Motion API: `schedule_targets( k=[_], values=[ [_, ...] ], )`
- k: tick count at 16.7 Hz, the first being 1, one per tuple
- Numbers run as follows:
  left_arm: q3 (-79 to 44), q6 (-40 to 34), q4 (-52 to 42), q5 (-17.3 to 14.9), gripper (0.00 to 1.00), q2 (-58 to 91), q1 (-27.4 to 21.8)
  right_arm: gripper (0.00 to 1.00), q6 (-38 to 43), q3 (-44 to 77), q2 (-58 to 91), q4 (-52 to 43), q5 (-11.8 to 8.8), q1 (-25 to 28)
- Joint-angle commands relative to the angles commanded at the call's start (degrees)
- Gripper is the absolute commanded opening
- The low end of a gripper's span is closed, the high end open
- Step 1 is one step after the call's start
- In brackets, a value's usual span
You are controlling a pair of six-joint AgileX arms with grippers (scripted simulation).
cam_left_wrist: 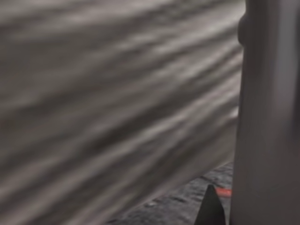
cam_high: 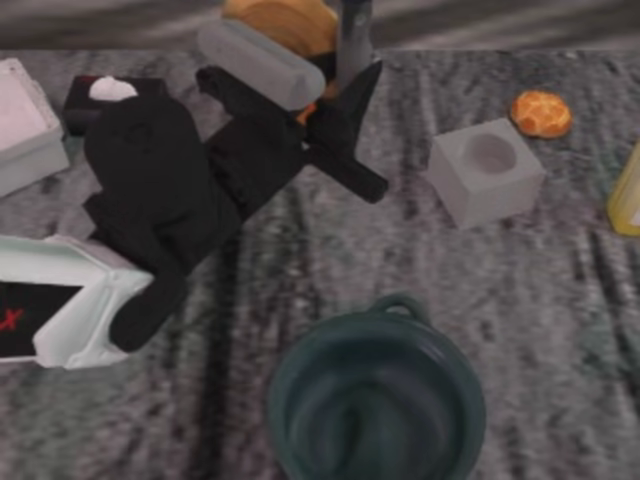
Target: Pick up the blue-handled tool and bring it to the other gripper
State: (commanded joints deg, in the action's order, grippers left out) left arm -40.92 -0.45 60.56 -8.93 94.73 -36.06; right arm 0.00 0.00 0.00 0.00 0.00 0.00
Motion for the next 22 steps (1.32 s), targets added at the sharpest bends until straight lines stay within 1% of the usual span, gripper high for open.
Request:
schedule_targets(
  k=[7, 8, 10, 12, 14, 22],
  values=[
    [0.2, 0.0, 0.1, 0.2, 0.0, -0.2, -0.2, 1.0, 0.0, 0.0, 0.1, 0.0, -0.1, 0.0],
    [0.2, 0.0, 0.1, 0.2, 0.0, -0.2, -0.2, 1.0, 0.0, 0.5, 0.7, 0.4, -0.6, 0.2],
    [0.2, 0.0, 0.1, 0.2, 0.0, -0.2, -0.2, 1.0, 0.1, 2.4, 3.8, 2.1, -3.1, 1.2],
    [0.2, 0.0, 0.1, 0.2, 0.0, -0.2, -0.2, 1.0, 0.3, 5.7, 9.3, 4.9, -6.9, 2.6],
    [0.2, 0.0, 0.1, 0.2, 0.0, -0.2, -0.2, 1.0, 0.6, 10.1, 17.2, 8.7, -11.7, 4.3],
    [0.2, 0.0, 0.1, 0.2, 0.0, -0.2, -0.2, 1.0, 1.9, 32.3, 57.7, 28.3, -34.1, 12.2]
  ],
)
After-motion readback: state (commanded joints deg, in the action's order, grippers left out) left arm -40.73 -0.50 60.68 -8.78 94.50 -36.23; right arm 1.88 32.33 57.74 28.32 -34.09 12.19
